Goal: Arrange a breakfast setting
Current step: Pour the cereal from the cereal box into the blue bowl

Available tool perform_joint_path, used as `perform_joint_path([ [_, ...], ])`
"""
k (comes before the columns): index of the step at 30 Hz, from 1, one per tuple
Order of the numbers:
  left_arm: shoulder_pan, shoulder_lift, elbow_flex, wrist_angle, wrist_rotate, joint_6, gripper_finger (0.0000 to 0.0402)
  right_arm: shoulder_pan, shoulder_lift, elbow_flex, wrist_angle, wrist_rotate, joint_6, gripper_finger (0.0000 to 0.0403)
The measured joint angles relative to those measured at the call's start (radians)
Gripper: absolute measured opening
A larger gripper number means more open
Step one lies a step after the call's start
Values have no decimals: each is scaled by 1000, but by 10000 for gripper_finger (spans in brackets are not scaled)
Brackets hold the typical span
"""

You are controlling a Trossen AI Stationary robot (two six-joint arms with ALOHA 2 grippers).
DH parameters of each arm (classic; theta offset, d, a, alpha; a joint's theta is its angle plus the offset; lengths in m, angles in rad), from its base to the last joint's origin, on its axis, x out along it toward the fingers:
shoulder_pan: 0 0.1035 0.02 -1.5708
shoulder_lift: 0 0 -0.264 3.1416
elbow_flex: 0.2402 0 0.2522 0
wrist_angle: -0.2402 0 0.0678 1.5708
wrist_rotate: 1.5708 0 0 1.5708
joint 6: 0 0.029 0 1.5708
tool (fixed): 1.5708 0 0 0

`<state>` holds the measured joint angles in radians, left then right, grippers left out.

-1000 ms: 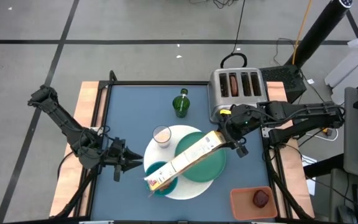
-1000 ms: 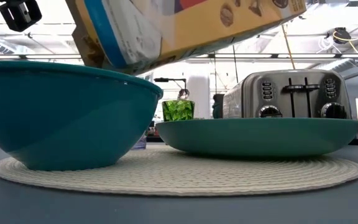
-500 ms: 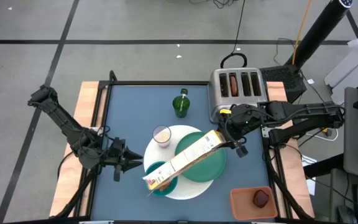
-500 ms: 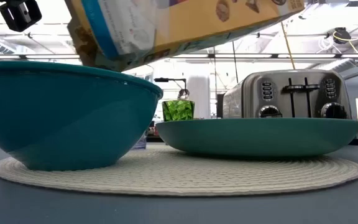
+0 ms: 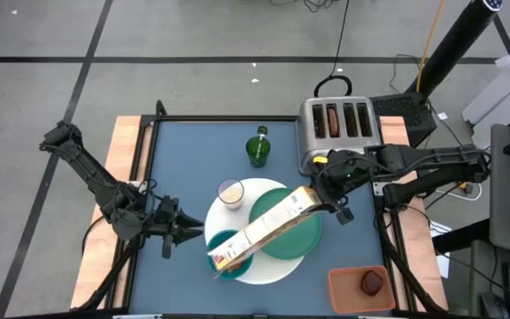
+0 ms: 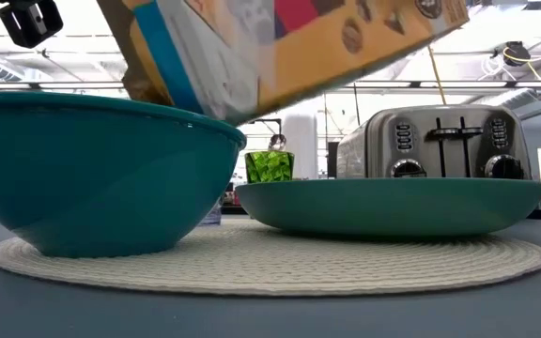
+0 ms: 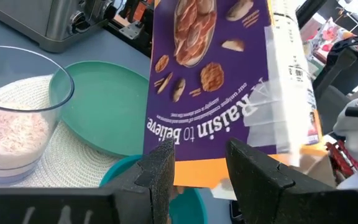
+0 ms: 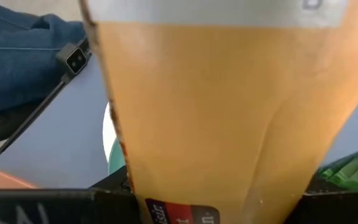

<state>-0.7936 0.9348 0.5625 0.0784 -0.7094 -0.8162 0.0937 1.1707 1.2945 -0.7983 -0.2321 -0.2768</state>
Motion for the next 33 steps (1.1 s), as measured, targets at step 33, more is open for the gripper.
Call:
perform_joint_path([
  [33, 0, 0, 0, 0, 0, 1, 149, 0, -12, 0, 26, 1, -5, 176],
])
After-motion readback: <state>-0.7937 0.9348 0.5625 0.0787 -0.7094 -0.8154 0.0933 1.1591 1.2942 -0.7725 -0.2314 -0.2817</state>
